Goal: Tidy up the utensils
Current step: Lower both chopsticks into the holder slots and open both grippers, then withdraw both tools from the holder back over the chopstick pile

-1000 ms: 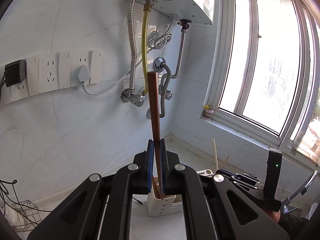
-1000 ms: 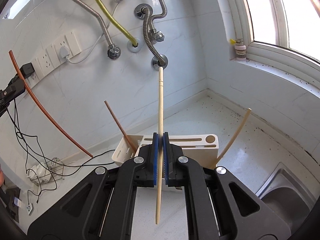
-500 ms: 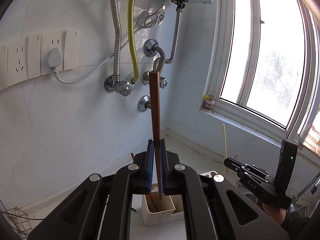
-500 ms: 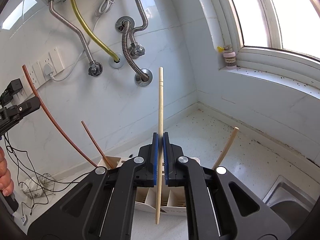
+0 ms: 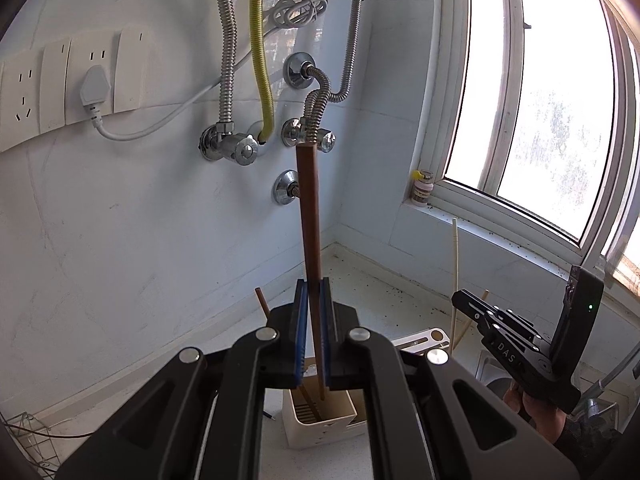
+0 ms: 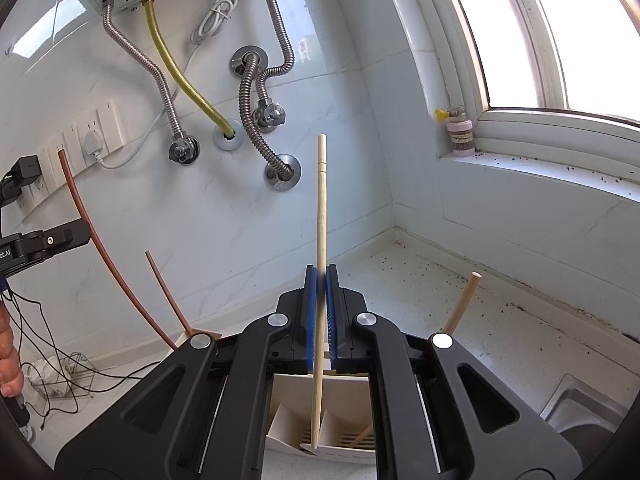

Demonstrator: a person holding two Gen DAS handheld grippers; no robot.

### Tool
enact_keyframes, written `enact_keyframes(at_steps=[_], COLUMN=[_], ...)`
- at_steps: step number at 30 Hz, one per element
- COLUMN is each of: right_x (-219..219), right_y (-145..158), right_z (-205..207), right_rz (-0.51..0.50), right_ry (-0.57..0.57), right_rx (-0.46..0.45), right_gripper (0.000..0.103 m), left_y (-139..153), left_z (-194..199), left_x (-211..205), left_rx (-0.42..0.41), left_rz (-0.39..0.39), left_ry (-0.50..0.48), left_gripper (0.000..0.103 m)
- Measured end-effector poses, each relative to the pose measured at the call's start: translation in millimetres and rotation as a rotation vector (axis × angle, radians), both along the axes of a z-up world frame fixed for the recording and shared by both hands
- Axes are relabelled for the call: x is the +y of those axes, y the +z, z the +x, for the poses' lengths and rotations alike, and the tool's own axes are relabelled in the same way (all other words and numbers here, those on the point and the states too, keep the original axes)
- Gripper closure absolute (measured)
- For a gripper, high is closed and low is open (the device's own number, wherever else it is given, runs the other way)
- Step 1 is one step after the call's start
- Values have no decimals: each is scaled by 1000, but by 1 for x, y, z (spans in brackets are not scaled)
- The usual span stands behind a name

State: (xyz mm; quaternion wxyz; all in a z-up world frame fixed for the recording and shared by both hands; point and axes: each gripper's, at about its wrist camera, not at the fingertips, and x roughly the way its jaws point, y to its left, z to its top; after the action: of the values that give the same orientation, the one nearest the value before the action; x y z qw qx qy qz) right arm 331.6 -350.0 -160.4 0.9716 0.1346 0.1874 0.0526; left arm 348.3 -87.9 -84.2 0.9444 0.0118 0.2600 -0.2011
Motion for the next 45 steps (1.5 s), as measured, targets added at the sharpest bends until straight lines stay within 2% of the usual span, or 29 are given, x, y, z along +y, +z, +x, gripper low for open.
enact_keyframes(at_steps=[8, 17, 37, 38, 39, 40, 41, 45], right_x=[8, 19, 27, 28, 29, 28, 28, 26], right_y=[-13, -24, -37, -38, -39, -39, -38, -31], right_z=[-16, -25, -26, -27, -31, -38, -43, -44], right_rz=[-91, -134, -164, -173, -176, -173, -173, -169], right_ry=[-84, -121, -120, -130, -149, -170, -175, -166], right_rx=[-125, -237, -261, -266, -284, -320, -350, -348], right_gripper=[99, 99, 97, 80, 36, 21, 18, 19], left_y=[-6, -8, -19, -20, -20, -20, -19, -15], left_z=[-3, -3, 0, -1, -3, -6, -9, -14], left_x=[1, 1, 2, 2, 1, 1, 2, 1], left_rx=[2, -13, 10, 10, 8, -10, -36, -70], left_rz=[3, 4, 26, 30, 35, 38, 41, 52], left_ry=[4, 20, 21, 23, 26, 37, 53, 57], left_gripper=[97, 97, 97, 90, 71, 61, 48, 46])
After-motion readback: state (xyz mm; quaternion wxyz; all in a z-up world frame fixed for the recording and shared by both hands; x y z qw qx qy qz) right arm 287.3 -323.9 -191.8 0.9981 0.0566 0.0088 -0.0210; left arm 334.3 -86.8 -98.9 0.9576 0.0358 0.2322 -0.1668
